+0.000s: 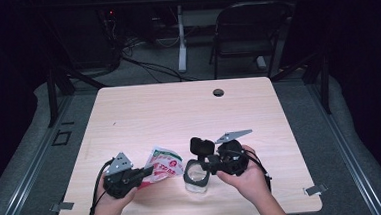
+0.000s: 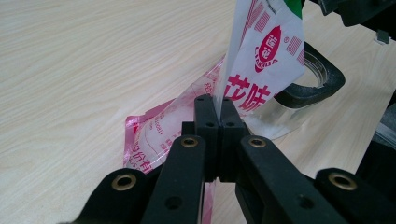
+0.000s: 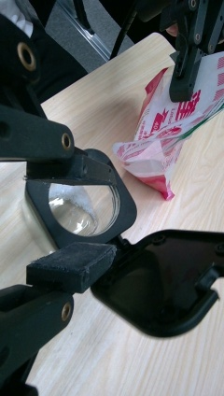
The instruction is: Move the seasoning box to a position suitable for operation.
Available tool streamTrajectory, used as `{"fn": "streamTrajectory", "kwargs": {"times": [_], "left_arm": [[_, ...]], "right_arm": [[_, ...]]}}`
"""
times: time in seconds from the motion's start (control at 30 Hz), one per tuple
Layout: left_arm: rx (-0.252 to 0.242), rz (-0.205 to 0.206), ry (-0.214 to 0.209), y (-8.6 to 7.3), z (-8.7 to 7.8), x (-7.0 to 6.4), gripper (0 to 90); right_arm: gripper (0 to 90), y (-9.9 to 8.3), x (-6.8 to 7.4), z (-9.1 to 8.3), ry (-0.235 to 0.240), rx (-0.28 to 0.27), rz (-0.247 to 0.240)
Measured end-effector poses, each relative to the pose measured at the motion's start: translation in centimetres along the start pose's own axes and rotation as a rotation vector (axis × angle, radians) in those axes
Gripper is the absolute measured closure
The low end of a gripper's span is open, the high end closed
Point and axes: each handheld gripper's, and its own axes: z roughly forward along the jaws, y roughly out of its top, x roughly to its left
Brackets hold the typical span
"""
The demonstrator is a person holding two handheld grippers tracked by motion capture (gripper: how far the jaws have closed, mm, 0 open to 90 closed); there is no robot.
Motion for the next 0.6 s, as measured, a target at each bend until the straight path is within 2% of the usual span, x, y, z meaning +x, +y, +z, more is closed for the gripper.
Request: {"fn": "streamTrajectory", "kwargs": {"times": [0.4,0.6], "left_arm": [[-0.001,-0.002,0.002,-0.1,-0.1,0.1,90.0],[-0.001,-0.002,-0.003,-0.1,0.0,0.0,90.0]], "right_arm": [[58.9,1.6,1.2,2.2,0.024,0.051,-0.045],[57.6,2.4,2.0,3.3,0.056,0.062,-0.063]]}}
